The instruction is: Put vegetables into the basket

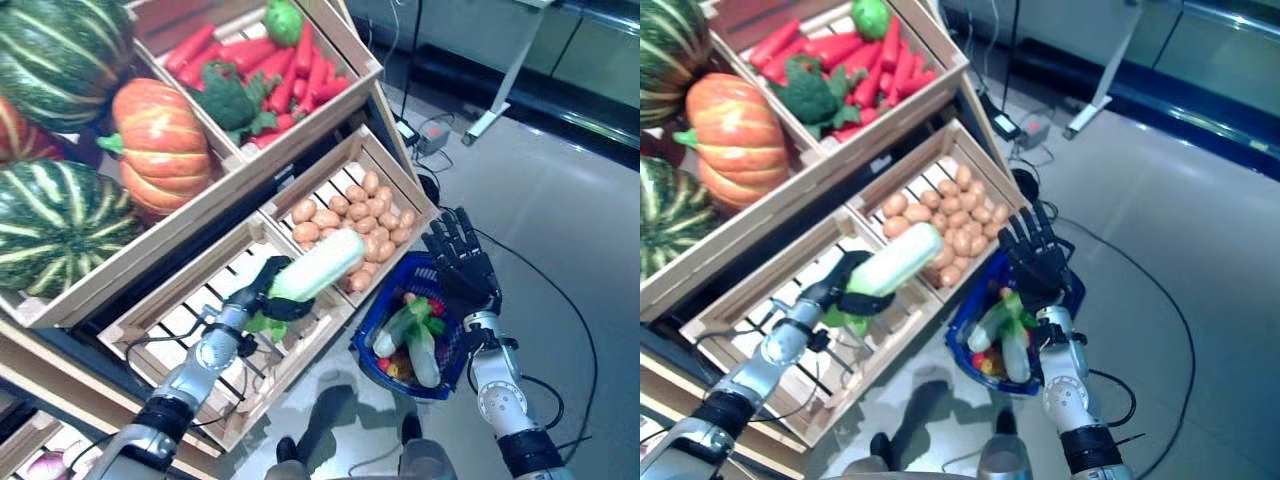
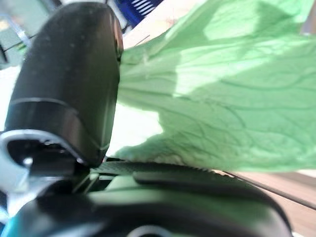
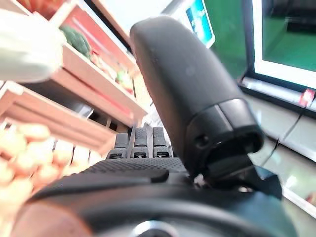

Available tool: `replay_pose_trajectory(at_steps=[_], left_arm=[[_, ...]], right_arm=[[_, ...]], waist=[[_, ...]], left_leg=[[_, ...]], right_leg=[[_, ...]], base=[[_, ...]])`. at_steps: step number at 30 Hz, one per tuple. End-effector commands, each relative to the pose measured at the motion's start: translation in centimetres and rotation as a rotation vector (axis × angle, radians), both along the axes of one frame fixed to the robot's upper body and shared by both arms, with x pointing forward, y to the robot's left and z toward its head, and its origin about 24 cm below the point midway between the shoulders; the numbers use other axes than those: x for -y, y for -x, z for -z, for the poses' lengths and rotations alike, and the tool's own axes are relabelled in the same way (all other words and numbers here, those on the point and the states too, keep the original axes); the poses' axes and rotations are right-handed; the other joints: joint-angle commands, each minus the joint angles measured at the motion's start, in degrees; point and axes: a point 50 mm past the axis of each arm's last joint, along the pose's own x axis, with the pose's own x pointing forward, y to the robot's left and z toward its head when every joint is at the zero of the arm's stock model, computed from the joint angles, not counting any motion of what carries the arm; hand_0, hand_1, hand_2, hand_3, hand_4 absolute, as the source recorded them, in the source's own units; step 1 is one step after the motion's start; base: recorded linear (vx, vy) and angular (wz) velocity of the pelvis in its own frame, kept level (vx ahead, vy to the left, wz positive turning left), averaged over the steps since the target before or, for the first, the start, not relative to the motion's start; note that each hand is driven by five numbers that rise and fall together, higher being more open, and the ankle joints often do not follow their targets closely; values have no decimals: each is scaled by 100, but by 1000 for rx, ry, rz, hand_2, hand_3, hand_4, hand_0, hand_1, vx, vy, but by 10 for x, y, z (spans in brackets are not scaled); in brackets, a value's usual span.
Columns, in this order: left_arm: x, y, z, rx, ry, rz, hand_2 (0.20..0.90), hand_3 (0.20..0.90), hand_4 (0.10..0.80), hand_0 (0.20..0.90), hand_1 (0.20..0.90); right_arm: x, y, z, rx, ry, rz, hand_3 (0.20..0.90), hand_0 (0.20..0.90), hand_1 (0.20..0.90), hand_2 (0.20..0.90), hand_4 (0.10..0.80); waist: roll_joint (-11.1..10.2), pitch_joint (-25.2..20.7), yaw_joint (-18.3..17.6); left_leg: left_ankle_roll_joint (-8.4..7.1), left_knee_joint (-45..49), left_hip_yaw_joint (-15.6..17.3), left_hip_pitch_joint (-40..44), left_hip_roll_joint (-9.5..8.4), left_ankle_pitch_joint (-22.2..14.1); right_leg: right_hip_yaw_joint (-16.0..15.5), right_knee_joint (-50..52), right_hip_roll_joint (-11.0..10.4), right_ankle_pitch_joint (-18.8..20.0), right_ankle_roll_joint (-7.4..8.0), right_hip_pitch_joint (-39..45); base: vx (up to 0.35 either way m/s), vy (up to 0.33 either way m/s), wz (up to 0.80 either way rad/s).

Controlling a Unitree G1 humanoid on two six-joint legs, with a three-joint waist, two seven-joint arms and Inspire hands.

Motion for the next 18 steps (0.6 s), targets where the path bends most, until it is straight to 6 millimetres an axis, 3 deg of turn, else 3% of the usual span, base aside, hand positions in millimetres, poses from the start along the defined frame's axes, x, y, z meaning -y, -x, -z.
replay_pose_trajectory(at_steps=[1,8,18], left_arm=[[9,-18,-62,283,188,0,300,300,400,300,300],[36,-18,-72,284,262,93,300,300,400,300,300],[53,-13,-87,290,343,175,300,300,400,300,300]], right_arm=[[-14,-4,-47,281,37,6,900,900,900,900,800],[-25,-10,-61,326,84,32,900,900,900,900,800],[-35,-9,-54,287,125,48,900,900,900,900,800]], waist=[[-27,-753,124],[-90,-770,290],[-104,-843,408]], left_leg=[[104,2,-15,-94,110,-68],[124,2,-199,-64,81,-153],[147,2,-280,103,77,-259]], right_leg=[[-27,-280,-181,327,-94,75],[-133,-263,-146,266,-110,197],[-205,-296,-168,199,-92,395]], base=[[20,-31,19],[30,-47,11],[31,-13,4]])
